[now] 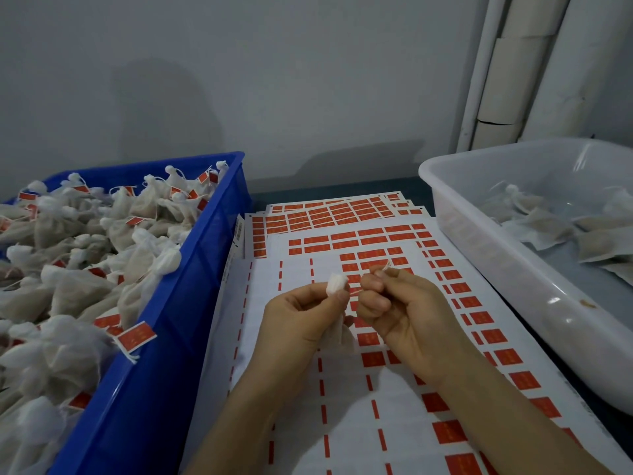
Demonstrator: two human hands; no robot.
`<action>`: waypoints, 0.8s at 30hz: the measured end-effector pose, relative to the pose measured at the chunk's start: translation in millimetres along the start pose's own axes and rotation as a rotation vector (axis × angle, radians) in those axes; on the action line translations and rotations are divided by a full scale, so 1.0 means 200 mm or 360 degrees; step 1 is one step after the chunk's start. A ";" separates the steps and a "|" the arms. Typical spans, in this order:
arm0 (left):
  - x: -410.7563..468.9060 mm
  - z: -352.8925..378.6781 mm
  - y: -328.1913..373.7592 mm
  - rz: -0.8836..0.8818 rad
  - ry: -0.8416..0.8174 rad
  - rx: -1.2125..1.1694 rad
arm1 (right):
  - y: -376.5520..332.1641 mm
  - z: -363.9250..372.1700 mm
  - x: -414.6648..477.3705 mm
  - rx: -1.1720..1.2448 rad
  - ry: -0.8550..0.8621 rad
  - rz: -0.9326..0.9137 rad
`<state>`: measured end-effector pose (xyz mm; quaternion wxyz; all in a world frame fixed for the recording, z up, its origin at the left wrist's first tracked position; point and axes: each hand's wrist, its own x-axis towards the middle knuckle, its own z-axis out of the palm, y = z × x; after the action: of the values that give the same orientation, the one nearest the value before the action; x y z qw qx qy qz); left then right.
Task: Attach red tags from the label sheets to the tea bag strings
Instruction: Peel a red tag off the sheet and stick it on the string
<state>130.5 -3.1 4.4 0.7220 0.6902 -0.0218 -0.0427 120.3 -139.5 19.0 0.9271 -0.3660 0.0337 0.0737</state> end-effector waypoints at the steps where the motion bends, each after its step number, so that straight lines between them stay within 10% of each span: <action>1: 0.00 0.00 0.00 -0.0007 -0.0009 0.0024 | -0.01 0.00 0.00 0.0014 0.0034 -0.0019; 24: -0.01 0.00 0.01 0.0216 0.0109 0.0249 | -0.05 -0.03 0.01 -0.0102 0.0168 -0.0121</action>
<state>129.6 -2.0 6.7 0.6675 0.7424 -0.0470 0.0319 124.4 -150.4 22.1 0.9140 -0.3998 0.0663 0.0200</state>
